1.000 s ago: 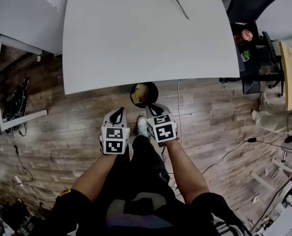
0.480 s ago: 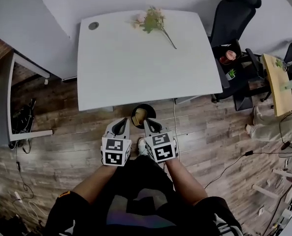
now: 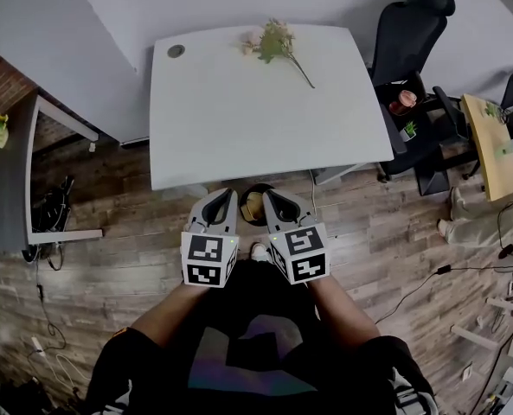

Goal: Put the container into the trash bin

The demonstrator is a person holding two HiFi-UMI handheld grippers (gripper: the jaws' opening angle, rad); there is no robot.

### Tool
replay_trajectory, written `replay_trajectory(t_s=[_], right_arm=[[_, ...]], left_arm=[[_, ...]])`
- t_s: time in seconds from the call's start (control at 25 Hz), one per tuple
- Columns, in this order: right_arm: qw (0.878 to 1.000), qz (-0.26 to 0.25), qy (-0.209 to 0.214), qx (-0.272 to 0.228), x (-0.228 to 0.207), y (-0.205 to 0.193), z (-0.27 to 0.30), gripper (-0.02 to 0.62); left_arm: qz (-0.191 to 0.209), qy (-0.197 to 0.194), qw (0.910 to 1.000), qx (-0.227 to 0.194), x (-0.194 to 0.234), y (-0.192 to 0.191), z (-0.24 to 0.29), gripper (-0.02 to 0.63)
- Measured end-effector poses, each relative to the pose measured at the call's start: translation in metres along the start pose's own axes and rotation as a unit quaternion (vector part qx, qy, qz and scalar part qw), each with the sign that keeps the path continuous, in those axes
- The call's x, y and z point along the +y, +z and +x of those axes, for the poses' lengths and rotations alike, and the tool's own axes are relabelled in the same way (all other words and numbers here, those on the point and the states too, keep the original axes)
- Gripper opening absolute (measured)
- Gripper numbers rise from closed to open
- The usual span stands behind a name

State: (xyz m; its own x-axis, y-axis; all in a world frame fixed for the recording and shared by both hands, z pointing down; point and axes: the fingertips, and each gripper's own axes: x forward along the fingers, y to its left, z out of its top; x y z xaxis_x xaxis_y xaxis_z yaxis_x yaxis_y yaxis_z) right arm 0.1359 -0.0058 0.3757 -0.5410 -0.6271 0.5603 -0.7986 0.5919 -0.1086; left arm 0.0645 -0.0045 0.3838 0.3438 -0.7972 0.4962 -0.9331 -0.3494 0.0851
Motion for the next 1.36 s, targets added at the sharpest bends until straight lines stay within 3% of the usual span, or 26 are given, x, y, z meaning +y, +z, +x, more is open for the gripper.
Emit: replay_trajectory(t_s=[0.44,1.36], right_arm=[[1.000,-0.011,-0.003,-0.026,0.013,0.003,-0.018,0.012],[1.000,-0.015,0.007,-0.025,0.013,-0.007,-0.033,0.012]], left_arm=[[0.020,0.007,0.9996,-0.017,-0.009,0.007,-0.024,0.009],[0.009,0.023,0.9995,-0.021,-0.021,-0.001,-0.035,0.008]])
